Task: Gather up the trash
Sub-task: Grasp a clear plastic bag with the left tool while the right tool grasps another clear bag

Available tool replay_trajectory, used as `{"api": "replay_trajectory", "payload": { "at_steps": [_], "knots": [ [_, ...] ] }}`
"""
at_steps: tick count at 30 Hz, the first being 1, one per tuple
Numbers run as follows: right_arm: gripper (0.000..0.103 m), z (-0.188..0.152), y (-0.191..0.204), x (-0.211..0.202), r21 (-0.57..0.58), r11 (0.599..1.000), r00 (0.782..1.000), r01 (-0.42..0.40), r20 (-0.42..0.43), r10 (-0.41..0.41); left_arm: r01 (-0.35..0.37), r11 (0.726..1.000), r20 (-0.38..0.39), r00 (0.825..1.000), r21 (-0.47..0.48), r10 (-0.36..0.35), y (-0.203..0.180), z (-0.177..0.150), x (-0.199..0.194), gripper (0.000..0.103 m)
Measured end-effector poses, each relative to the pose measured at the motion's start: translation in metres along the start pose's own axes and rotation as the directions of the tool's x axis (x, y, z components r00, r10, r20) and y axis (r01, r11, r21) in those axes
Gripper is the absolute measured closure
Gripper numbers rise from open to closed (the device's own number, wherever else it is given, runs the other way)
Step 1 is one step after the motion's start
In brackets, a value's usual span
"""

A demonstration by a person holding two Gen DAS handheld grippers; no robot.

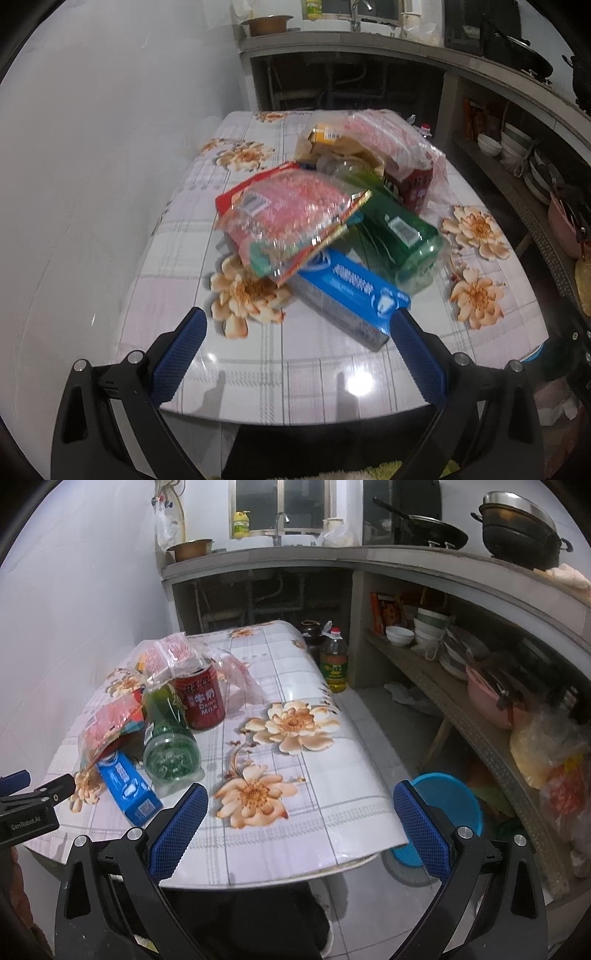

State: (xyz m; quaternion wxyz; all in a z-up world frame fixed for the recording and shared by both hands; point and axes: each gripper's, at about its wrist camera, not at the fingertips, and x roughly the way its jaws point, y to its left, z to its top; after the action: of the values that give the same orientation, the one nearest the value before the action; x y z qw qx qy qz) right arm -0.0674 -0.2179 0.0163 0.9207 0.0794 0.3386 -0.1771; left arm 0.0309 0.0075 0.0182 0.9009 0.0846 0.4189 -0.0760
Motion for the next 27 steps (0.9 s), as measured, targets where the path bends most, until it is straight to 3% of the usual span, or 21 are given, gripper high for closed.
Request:
{"api": "replay_trajectory", "payload": {
  "at_steps": [5,9,10,12,14,18,23,27],
  "knots": [
    [0.007,0.013,0.003,0.004,0.017,0.999,0.998,-0.031,0.052,0.030,0.051,0.999,0.024,0.998,0.013,-0.052,0.015,0.017,0.011,0.006],
    [0.007,0.029,0.012,0.008,-0.012,0.997,0.987,-0.081,0.138,0.082,0.144,0.989,0.055,0.988,0.012,-0.145,0.033,0.027,0.024,0.006],
    [0.007,0.035,0.016,0.011,-0.025,0.996,0.985,-0.087,0.150,0.090,0.217,0.976,0.093,0.972,0.016,-0.218,0.041,0.027,0.026,0.006],
    [0.007,0.046,0.025,0.015,-0.054,0.993,0.981,-0.107,0.160,0.114,0.302,0.953,0.151,0.943,-0.020,-0.295,0.056,0.025,0.028,0.006],
    [0.007,0.057,0.035,0.021,-0.083,0.986,0.975,-0.142,0.158,0.154,0.348,0.934,0.176,0.928,-0.085,-0.329,0.070,0.025,0.036,0.006],
    [0.007,0.075,0.052,0.034,-0.105,0.974,0.967,-0.199,0.141,0.213,0.381,0.910,0.101,0.924,-0.164,-0.368,0.084,0.030,0.060,0.006],
    [0.007,0.090,0.071,0.051,-0.120,0.966,0.965,-0.230,0.103,0.243,0.425,0.866,0.100,0.905,-0.263,-0.413,0.105,0.037,0.087,0.006],
    [0.007,0.096,0.079,0.057,-0.133,0.962,0.964,-0.239,0.089,0.252,0.422,0.848,0.098,0.905,-0.320,-0.414,0.118,0.047,0.109,0.007]
  ]
}}
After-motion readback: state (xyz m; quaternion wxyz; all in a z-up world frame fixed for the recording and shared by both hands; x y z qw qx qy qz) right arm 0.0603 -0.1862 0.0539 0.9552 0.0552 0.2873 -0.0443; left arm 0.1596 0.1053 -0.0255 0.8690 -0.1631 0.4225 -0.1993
